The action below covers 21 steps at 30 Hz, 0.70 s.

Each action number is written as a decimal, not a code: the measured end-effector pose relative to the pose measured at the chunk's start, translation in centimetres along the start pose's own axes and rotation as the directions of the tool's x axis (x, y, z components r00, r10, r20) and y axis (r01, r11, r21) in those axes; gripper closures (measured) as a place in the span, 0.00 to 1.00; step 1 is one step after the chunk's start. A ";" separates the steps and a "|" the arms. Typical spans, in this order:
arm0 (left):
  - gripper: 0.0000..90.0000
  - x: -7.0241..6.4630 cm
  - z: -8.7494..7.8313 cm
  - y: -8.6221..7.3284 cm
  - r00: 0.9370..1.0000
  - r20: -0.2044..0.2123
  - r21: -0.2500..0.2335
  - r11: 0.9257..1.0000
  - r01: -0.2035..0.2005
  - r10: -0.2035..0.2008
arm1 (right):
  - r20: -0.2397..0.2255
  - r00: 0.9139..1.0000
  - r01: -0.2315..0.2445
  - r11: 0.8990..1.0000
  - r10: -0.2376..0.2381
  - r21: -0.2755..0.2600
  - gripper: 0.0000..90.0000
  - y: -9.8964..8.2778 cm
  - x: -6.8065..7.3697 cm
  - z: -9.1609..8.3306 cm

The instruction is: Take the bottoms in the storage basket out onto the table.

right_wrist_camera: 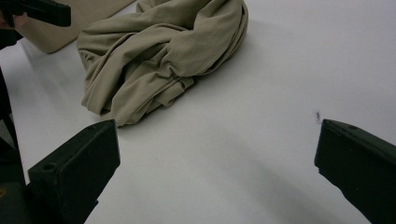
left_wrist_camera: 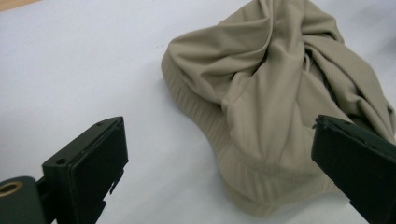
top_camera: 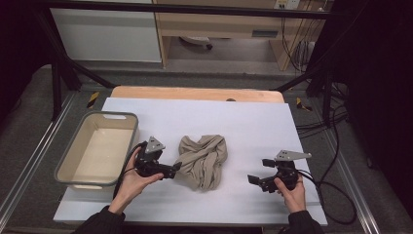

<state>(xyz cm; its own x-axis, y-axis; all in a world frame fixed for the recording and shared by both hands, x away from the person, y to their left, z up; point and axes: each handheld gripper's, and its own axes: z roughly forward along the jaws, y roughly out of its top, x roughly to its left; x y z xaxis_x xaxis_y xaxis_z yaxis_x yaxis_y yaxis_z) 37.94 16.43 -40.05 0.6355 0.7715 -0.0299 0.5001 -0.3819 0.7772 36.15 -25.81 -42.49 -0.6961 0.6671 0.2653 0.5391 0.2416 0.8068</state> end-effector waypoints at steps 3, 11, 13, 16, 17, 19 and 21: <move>0.04 0.3 -0.2 -0.6 1.000 -0.005 -0.007 1.000 0.004 -0.004 | 0.000 1.000 -0.001 1.000 0.001 -0.001 0.01 0.0 0.0 0.0; 0.04 1.0 -1.0 -2.2 1.000 -0.018 -0.011 1.000 0.009 -0.009 | 0.000 1.000 0.001 1.000 -0.001 0.001 0.01 0.0 0.0 0.0; 0.04 1.1 -1.1 -2.5 1.000 -0.019 -0.018 1.000 0.011 -0.012 | 0.000 1.000 -0.004 1.000 0.004 0.003 0.01 0.0 0.0 0.0; 0.04 1.3 -1.4 -2.9 1.000 -0.027 -0.023 1.000 0.008 -0.008 | -0.001 1.000 -0.002 1.000 0.002 0.003 0.01 0.0 0.0 0.0; 0.04 1.4 -1.5 -3.1 1.000 -0.027 -0.023 1.000 0.007 -0.008 | -0.001 1.000 -0.001 1.000 0.001 0.002 0.01 0.0 0.0 0.0; 0.04 1.5 -1.5 -3.2 1.000 -0.026 -0.029 1.000 0.006 -0.006 | -0.001 1.000 0.000 1.000 0.000 0.003 0.01 0.0 0.0 0.0; 0.04 1.5 -1.6 -3.3 1.000 -0.026 -0.039 0.999 0.004 -0.005 | -0.001 1.000 -0.001 1.000 0.001 0.003 0.01 0.0 0.0 0.0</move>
<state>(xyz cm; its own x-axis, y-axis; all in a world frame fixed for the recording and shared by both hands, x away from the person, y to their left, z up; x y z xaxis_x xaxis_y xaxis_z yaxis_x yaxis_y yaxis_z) 36.29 19.63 -41.64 0.6175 0.7864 -0.0170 0.4790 -0.3589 0.8011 36.14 -25.80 -42.51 -0.6963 0.6665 0.2665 0.5412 0.2435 0.8049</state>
